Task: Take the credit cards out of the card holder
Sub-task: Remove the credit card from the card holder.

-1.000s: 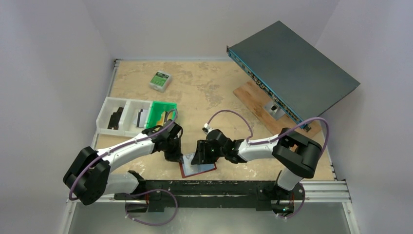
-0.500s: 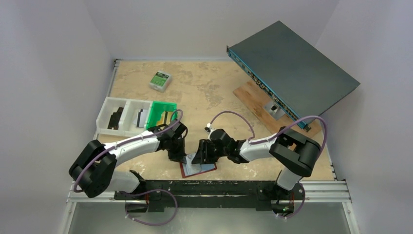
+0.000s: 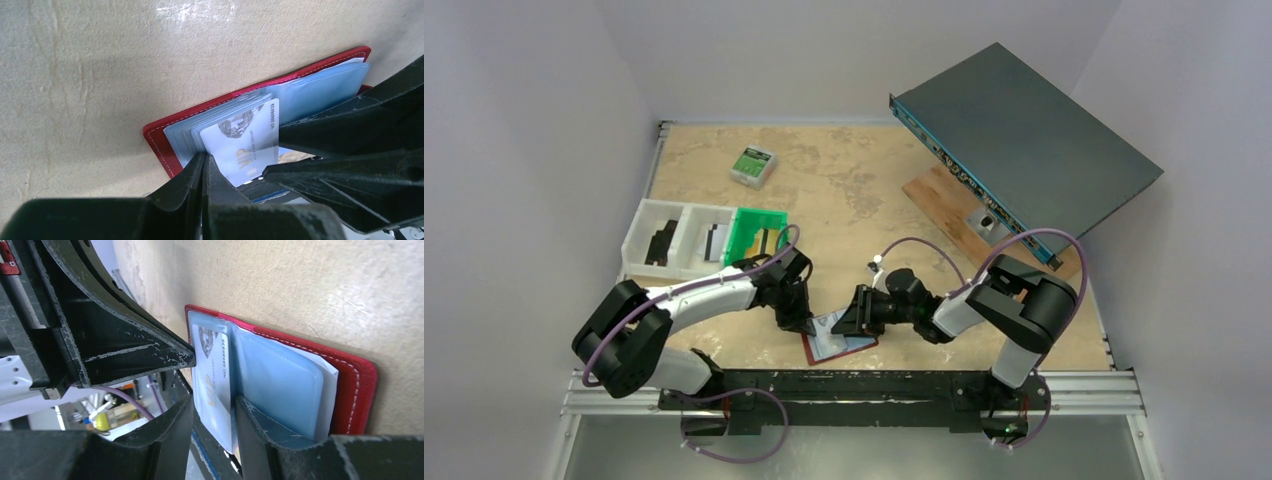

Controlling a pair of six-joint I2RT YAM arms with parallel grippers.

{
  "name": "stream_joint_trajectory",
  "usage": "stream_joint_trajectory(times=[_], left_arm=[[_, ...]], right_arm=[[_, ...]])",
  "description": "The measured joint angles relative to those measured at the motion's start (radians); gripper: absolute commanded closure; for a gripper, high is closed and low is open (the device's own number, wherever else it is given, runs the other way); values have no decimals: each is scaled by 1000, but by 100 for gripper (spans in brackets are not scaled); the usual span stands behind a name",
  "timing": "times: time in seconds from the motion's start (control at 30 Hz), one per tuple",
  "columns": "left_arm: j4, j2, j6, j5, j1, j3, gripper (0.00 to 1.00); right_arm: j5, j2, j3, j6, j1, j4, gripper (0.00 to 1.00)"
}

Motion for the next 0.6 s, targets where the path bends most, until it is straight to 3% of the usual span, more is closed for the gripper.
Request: stream_joint_trajectory(times=[0.2, 0.43, 0.6], left_arm=[[21, 2, -15, 9, 0, -10, 100], [26, 2, -21, 12, 0, -13, 100], [26, 2, -22, 12, 0, -13, 100]], right_arm=[[-28, 29, -57, 57, -25, 117, 72], [-27, 33, -83, 86, -27, 156, 86], [-26, 39, -95, 101, -29, 176, 89]])
